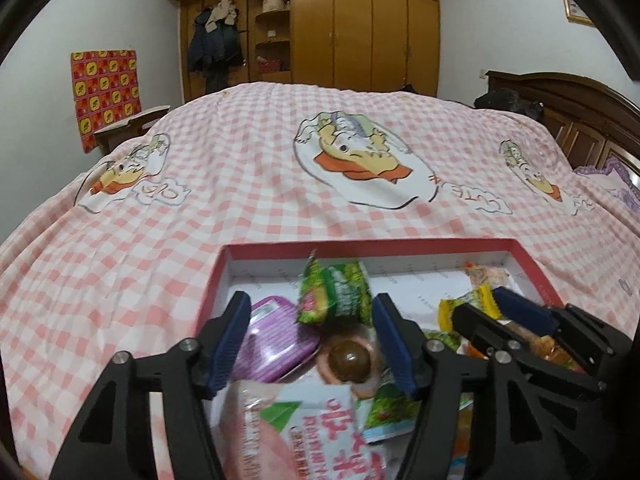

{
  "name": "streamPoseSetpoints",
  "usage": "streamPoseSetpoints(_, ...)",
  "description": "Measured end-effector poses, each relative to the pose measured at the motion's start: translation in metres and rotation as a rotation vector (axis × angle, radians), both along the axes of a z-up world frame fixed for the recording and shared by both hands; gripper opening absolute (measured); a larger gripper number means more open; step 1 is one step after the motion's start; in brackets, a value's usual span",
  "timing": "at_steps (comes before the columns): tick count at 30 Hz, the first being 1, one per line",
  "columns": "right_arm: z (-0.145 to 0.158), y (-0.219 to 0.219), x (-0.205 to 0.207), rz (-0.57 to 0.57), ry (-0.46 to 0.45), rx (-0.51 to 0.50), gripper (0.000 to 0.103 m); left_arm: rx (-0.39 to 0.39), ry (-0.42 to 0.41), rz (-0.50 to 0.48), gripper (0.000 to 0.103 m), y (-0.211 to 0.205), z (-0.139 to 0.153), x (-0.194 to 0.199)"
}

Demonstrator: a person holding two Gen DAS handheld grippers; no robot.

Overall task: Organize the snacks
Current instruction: 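Withdraw both open tools away from the box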

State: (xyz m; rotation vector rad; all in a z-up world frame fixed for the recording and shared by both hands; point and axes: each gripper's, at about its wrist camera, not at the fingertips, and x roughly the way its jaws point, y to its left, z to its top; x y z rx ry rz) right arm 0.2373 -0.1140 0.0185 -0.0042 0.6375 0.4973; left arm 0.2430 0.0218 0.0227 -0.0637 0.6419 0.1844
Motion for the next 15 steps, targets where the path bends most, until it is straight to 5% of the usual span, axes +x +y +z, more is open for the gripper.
streamPoseSetpoints(7, 0.003, -0.007, -0.006, 0.024, 0.041, 0.009, 0.07, 0.089, 0.005, -0.015, 0.08, -0.002, 0.008, -0.03)
streamPoseSetpoints(15, 0.022, -0.021, -0.071, 0.05, 0.026, 0.033, 0.082, 0.052, -0.034, -0.022, 0.093, -0.008, 0.025, -0.11)
